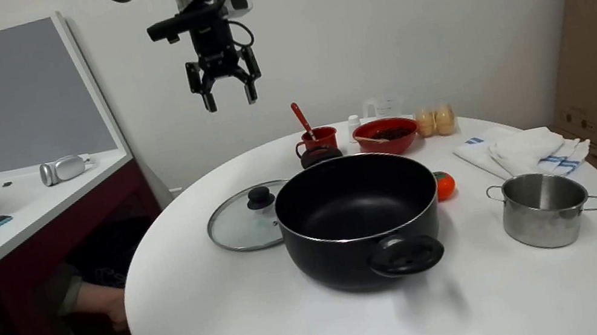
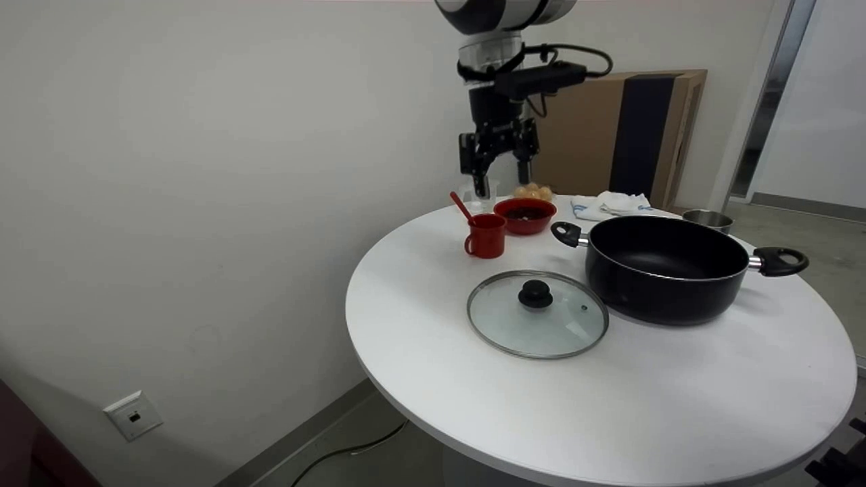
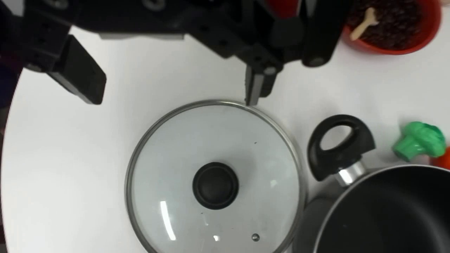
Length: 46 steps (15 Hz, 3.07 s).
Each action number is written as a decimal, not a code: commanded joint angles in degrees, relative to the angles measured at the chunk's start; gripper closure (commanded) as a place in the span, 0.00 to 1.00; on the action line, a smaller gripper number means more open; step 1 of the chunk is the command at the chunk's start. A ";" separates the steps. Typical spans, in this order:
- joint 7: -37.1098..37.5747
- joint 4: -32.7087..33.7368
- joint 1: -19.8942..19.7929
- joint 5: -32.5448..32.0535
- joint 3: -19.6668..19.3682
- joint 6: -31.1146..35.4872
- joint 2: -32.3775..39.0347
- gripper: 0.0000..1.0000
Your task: Uncover the pot and place the tomato and broccoli toys inside then cover it up again
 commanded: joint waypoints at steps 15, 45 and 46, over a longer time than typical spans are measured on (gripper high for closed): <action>-9.45 -7.81 -18.80 6.33 -10.91 8.94 -8.92 0.00; -1.52 4.62 -20.91 1.69 -14.27 24.83 13.69 0.00; -1.95 5.85 -21.39 2.09 -13.97 24.41 14.60 0.00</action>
